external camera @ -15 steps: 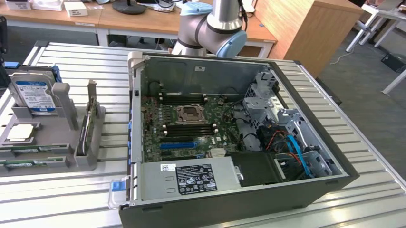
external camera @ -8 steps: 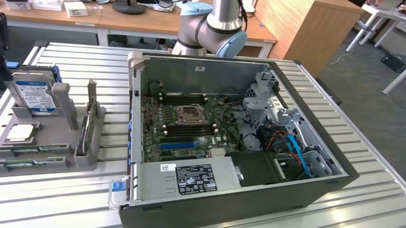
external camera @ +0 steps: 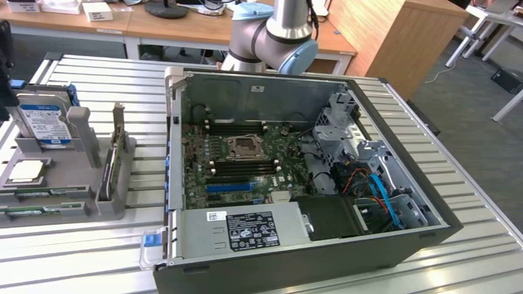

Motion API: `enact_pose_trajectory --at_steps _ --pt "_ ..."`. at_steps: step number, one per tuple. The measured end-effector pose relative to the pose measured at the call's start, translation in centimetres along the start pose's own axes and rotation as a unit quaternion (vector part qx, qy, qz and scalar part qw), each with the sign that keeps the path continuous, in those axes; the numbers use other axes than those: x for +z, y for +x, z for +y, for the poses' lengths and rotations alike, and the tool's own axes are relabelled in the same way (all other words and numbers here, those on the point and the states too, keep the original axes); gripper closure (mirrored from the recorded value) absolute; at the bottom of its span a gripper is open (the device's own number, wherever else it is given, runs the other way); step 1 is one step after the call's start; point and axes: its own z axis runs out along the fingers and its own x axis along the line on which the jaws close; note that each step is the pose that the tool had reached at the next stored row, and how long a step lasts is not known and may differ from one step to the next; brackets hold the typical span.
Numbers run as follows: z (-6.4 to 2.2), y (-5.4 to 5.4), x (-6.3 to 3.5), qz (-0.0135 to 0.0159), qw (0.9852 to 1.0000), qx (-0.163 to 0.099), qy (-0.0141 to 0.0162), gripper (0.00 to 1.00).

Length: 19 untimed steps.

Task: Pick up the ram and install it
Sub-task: 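Pick up the ram and move it above insertion slot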

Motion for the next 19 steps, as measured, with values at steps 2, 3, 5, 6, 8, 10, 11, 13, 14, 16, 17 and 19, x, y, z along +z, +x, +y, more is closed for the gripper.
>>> enact_pose_trajectory --at_steps 2,3,5,6,8,10,11,13,14,16,17,19 --pt "-0.02 0.0 0.35 0.0 1.0 0.0 0.0 0.64" --pt "-0.02 0.0 0.55 0.0 1.0 0.0 0.0 0.64" --pt "-0.04 0.0 0.91 -0.0001 1.0 0.0 0.0 0.64" --pt "-0.04 0.0 1.09 0.0 1.0 0.0 0.0 0.64" --pt "-0.05 0.0 1.45 0.0 1.0 0.0 0.0 0.64" --pt "-0.07 0.0 1.82 0.0 1.0 0.0 0.0 0.64" --pt "-0.08 0.0 2.0 0.0 1.0 0.0 0.0 0.64" --pt "-0.09 0.0 2.36 0.0 1.0 0.0 0.0 0.64" --pt "-0.1 0.0 2.54 0.0 1.0 0.0 0.0 0.64" --pt "-0.11 0.0 2.9 0.0 1.0 -0.001 0.0 0.64" --pt "-0.12 0.0 3.09 0.0 1.0 -0.001 0.0 0.64" --pt "-0.13 0.0 3.45 0.0 1.0 -0.001 0.0 0.64"
